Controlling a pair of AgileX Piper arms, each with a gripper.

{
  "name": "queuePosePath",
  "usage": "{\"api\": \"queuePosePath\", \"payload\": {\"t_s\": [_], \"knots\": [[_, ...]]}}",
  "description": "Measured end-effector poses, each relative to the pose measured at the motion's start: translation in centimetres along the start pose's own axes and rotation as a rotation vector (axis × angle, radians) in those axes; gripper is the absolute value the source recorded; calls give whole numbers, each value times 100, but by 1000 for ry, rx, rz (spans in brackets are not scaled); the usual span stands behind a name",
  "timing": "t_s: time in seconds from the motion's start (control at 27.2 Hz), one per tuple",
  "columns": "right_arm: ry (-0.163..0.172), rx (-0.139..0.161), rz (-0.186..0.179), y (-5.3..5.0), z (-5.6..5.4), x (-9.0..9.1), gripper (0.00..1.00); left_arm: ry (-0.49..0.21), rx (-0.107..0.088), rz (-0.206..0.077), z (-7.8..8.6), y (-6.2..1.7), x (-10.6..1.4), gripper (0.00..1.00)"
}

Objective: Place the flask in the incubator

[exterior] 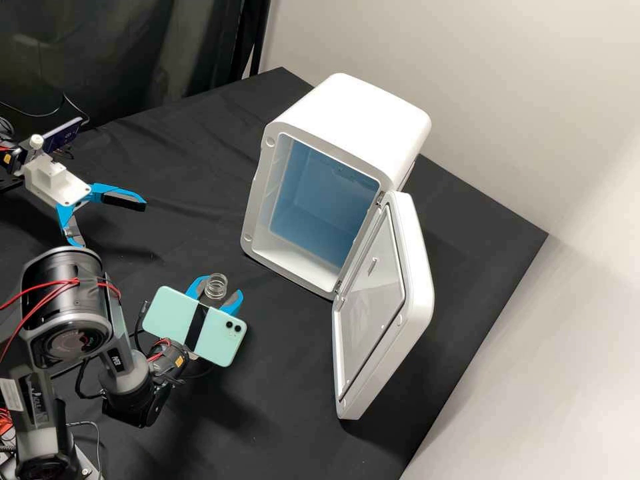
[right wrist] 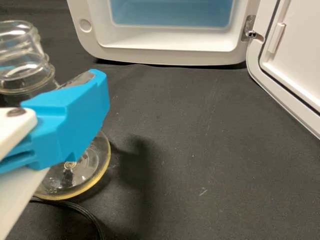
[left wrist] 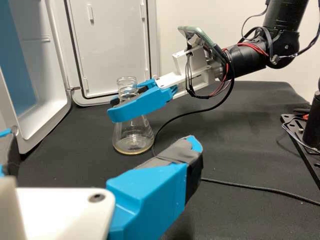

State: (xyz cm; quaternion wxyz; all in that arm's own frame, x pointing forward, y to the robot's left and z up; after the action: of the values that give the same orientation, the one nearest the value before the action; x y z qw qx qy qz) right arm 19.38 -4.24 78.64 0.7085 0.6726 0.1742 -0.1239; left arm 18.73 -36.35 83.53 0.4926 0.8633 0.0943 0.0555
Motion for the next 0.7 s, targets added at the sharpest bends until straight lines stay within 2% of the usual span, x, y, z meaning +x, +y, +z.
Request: {"api": "queuePosePath", "payload": {"t_s": [0.7], "knots": [[-1, 6, 6, 5, 11, -3, 0, 0, 0, 0, 0, 0, 0, 100]]}}
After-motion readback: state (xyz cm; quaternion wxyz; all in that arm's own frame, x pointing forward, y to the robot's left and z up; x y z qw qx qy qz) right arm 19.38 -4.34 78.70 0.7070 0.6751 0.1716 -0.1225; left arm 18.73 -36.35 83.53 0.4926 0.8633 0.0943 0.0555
